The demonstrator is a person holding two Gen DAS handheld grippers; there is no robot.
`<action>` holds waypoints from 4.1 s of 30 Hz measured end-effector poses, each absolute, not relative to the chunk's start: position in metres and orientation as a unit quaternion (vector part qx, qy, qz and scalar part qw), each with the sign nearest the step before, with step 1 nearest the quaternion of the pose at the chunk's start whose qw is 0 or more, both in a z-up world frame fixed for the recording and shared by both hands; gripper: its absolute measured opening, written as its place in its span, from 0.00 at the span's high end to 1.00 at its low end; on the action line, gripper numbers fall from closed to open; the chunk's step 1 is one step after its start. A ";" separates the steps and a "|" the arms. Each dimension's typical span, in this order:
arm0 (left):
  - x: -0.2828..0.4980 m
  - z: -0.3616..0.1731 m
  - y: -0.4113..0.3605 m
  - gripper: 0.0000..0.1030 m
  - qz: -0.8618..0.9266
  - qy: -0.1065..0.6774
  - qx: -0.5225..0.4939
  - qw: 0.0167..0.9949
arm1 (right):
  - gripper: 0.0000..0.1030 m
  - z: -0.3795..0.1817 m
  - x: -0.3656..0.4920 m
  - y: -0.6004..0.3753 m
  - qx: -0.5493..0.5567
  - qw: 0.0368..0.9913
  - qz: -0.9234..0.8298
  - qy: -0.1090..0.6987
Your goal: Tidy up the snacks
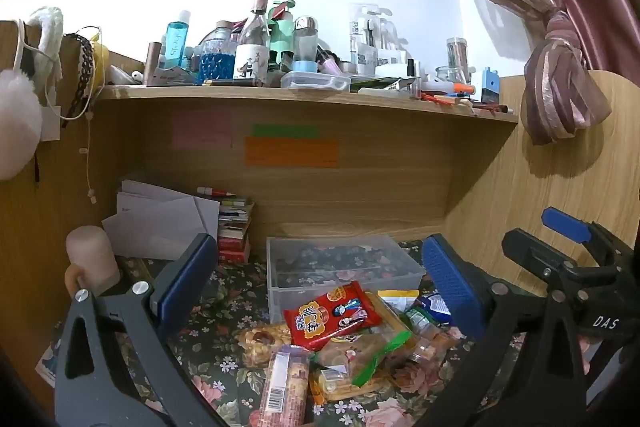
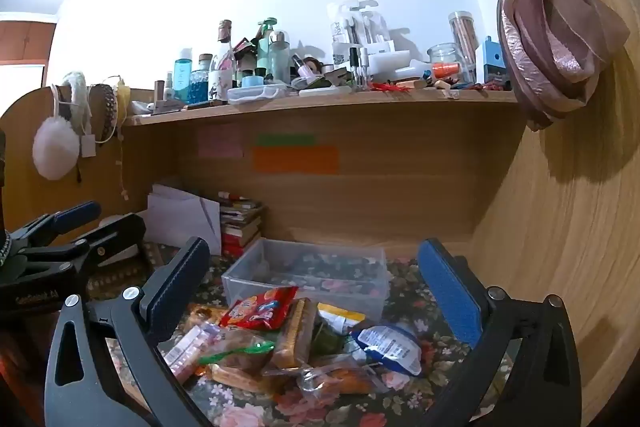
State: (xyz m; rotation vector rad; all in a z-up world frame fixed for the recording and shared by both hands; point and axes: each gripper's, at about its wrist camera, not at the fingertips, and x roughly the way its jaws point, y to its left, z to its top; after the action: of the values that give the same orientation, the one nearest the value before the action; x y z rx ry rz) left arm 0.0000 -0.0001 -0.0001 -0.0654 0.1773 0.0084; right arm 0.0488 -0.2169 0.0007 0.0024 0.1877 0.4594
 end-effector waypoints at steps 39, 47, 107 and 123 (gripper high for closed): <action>0.002 -0.001 -0.007 0.00 -0.010 0.083 -0.010 0.996 | 0.00 0.000 0.052 -0.219 -0.007 0.972 0.216 0.094; 0.002 -0.002 -0.005 0.00 -0.007 0.082 -0.012 0.997 | 0.00 0.002 0.051 -0.216 -0.015 0.972 0.216 0.093; 0.036 -0.074 0.034 0.00 0.019 0.212 -0.004 0.977 | 0.00 -0.064 0.088 -0.220 -0.025 0.954 0.201 0.222; 0.068 -0.161 0.047 0.22 0.004 0.334 -0.026 0.942 | 0.00 -0.131 0.123 -0.221 -0.011 0.915 0.208 0.345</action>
State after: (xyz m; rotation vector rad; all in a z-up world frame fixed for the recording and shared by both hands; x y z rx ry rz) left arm 0.0677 0.0468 -0.1613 -0.0528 0.6814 0.0091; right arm 0.1235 -0.2208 -0.1307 -0.0232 0.7092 0.4271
